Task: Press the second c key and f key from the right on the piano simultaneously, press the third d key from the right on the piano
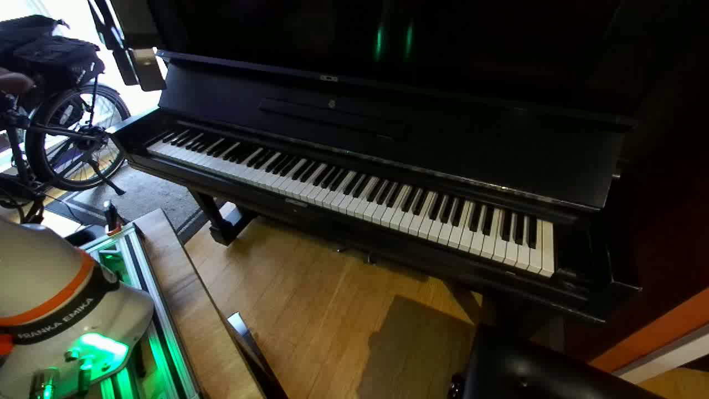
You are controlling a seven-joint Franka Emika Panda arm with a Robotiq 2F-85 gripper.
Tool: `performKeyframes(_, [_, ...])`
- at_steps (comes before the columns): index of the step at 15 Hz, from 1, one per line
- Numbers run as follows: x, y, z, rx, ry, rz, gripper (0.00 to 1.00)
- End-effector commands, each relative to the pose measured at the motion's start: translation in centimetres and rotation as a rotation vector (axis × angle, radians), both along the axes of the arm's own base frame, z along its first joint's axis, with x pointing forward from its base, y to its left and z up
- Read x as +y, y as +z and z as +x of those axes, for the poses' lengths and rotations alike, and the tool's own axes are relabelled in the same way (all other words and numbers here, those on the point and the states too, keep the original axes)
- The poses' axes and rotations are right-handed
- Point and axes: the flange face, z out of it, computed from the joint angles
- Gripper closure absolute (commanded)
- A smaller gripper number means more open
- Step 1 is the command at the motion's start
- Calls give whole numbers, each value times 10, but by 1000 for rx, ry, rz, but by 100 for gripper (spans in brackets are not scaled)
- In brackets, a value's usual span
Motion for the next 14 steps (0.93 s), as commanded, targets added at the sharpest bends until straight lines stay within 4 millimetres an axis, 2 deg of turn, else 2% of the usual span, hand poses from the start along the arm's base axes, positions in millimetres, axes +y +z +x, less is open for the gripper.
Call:
performKeyframes(1, [0,0,0,1,0,0,0])
performKeyframes(7, [-2,-1,4,8,19,-1,0])
performKeyframes(11, [-13,-19,38,-7,172,-17,0])
performKeyframes(14, [-24,-44,68,-25,273,1,0])
